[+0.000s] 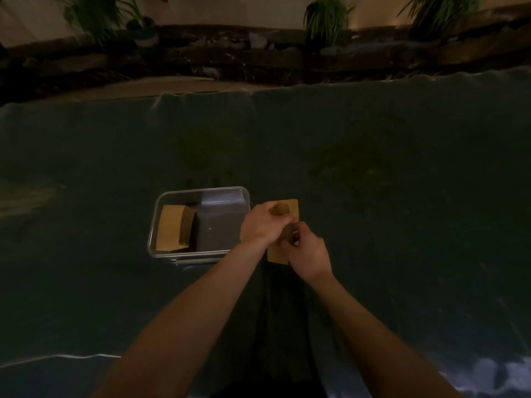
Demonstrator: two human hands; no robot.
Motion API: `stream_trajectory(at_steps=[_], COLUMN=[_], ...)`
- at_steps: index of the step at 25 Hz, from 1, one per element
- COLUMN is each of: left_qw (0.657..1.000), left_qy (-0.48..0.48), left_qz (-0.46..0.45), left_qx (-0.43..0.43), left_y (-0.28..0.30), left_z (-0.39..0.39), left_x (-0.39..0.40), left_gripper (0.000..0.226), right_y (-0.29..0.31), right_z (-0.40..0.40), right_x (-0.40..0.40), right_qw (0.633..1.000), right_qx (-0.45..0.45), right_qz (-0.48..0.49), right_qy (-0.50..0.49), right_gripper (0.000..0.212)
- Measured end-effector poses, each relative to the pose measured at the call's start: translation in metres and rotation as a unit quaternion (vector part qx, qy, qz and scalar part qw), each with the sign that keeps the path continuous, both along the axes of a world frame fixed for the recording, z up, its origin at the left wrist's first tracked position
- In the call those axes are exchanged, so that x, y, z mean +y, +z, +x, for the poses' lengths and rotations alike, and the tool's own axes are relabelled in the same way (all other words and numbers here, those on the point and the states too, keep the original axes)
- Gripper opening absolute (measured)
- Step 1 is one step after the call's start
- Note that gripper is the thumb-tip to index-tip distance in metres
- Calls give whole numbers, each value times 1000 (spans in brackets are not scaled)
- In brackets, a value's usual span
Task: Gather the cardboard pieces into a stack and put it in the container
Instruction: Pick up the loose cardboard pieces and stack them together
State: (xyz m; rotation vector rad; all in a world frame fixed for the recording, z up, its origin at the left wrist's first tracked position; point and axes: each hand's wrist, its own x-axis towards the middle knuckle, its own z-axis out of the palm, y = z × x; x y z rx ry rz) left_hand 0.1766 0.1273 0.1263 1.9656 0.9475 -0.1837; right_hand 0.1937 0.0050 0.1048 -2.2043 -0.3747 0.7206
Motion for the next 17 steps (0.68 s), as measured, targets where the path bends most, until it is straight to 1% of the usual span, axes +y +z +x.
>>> stream_trajectory(at_steps=[1, 3, 5, 6, 7, 8, 9, 10, 12, 14, 17], left_qw=[1000, 1000, 992, 982, 969, 960, 959, 963, 973, 980, 988], left_qy=[-8, -6, 43, 85, 127, 155, 162, 159, 151, 130, 80], left_qz=[4, -30, -120, -168, -210, -234, -231, -213, -165, -132, -79], left_qx=[7, 3, -5, -5, -2, 6, 23, 42, 63, 76, 101], left_y=[-1, -5, -10, -14, -20, -28, -36, -46, -64, -79, -96], left_z=[6, 20, 30, 35, 41, 47, 53, 58, 69, 78, 84], left_x=[1, 7, 15, 20, 25, 30, 33, 36, 39, 39, 38], left_gripper=[56, 59, 68, 66, 58, 45, 34, 28, 28, 21, 14], right_y=[-2, -9, -18, -23, -28, -34, -39, -45, -55, -63, -75], right_z=[5, 23, 46, 58, 69, 78, 85, 91, 99, 100, 96], right_x=[3, 9, 14, 16, 20, 24, 29, 34, 43, 47, 51], right_qw=[1000, 999, 995, 992, 989, 987, 987, 986, 988, 986, 972], right_qx=[1, 31, 84, 109, 126, 138, 143, 141, 118, 80, 18], right_qz=[-2, 1, 7, 4, -4, -17, -32, -49, -88, -141, -235], right_qy=[-4, -22, -55, -69, -75, -76, -74, -68, -57, -43, -17], right_gripper=[32, 29, 29, 32, 36, 38, 40, 40, 35, 28, 25])
